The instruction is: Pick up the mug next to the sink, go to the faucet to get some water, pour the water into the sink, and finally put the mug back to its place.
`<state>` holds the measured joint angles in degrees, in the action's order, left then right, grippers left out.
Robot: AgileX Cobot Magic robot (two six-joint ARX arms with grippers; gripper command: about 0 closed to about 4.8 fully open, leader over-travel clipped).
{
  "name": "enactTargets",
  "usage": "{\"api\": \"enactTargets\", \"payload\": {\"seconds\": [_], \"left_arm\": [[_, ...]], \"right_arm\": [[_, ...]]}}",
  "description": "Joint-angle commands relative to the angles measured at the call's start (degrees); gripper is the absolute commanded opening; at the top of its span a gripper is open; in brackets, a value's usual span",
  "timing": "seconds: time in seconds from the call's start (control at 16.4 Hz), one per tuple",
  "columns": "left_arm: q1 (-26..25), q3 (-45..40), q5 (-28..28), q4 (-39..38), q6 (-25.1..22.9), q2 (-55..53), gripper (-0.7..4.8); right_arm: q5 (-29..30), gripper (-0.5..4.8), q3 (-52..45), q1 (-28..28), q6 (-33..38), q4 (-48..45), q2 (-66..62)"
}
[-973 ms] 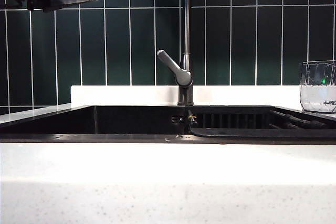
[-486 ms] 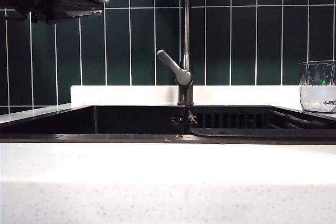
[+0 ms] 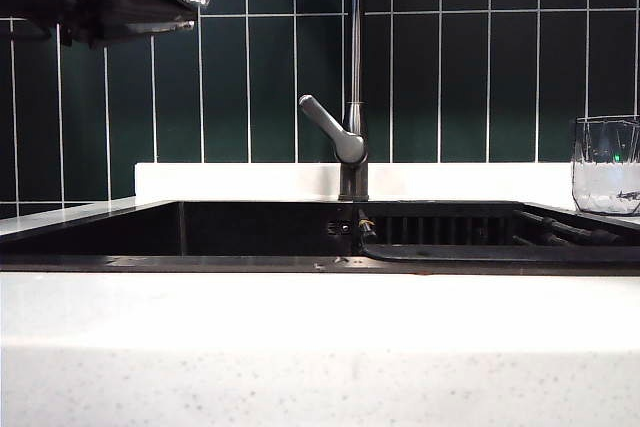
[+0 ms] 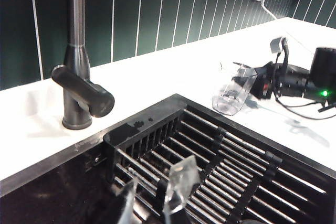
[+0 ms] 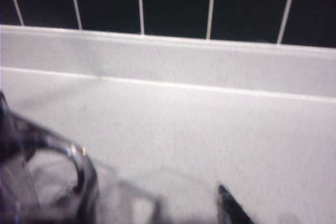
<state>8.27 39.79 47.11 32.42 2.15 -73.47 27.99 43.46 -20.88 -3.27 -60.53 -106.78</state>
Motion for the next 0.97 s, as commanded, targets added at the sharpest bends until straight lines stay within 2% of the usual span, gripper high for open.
{"api": "enactTargets", "payload": {"seconds": [0.06, 0.24, 0.49, 0.67, 0.79, 0.97], "left_arm": [[0.09, 0.24, 0.09, 1.11, -0.26, -0.39, 0.84], [0.33, 0.24, 0.07, 1.14, -0.46, -0.42, 0.84], [0.37, 0.24, -0.74, 1.14, -0.70, -0.44, 0.84], [0.61, 0.24, -0.90, 1.18, -0.90, -0.48, 0.84], [1.20, 0.24, -1.25, 1.16, -1.14, -0.50, 0.84], [2.29, 0.24, -2.25, 1.16, -1.55, -0.52, 0.84]], "right_arm": [[0.72, 3.23, 2.82, 0.00, 0.31, -0.04, 0.13], [1.75, 3.18, 4.68, 0.04, 1.77, 0.55, -1.44], [1.75, 2.70, 4.66, 0.02, 1.75, 0.50, -1.90], [1.73, 2.68, 4.66, 0.02, 1.73, 0.48, -1.95], [1.77, 2.01, 4.66, 0.04, 1.75, 0.42, -2.23], [1.75, 2.00, 4.66, 0.09, 1.75, 0.79, -2.27]]}}
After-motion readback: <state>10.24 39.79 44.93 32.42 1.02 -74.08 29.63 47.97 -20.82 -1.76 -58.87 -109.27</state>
